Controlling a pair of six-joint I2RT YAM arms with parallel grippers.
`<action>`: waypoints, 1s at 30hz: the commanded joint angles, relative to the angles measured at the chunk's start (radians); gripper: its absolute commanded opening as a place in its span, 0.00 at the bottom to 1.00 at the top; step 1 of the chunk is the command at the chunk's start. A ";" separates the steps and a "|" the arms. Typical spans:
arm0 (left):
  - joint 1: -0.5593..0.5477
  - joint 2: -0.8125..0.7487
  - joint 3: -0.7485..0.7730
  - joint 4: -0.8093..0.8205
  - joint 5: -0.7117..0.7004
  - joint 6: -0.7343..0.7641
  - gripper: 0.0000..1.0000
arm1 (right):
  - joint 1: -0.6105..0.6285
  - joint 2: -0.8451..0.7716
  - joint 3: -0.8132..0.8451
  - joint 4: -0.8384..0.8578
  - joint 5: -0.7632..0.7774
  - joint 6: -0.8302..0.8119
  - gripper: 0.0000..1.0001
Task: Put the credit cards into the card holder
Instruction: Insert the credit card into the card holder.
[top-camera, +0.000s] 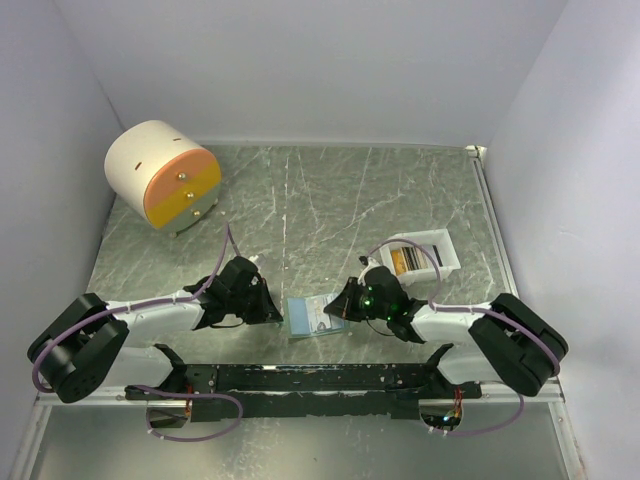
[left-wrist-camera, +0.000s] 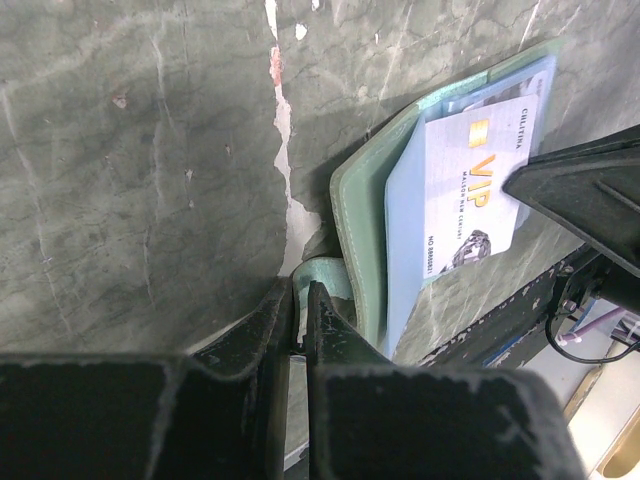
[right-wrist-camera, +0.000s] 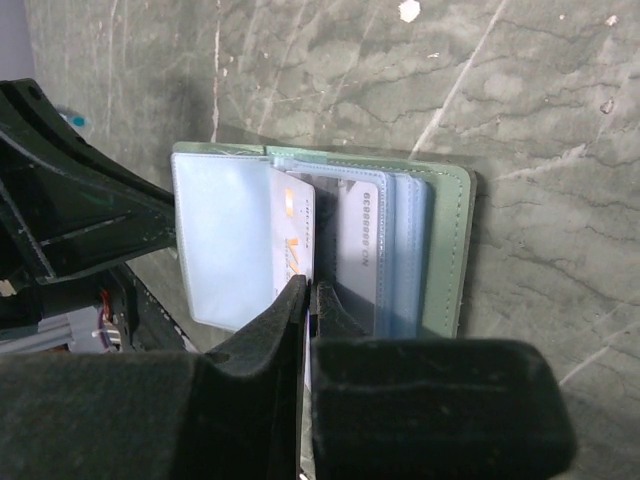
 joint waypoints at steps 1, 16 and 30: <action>0.006 0.004 0.007 -0.022 -0.004 0.018 0.07 | 0.008 0.038 -0.018 0.002 0.001 0.020 0.01; 0.005 -0.187 0.119 -0.219 -0.044 0.064 0.59 | 0.017 -0.026 -0.037 -0.023 0.061 0.045 0.00; 0.021 0.007 0.040 0.067 0.053 0.098 0.68 | 0.017 -0.007 -0.028 -0.008 0.047 0.030 0.00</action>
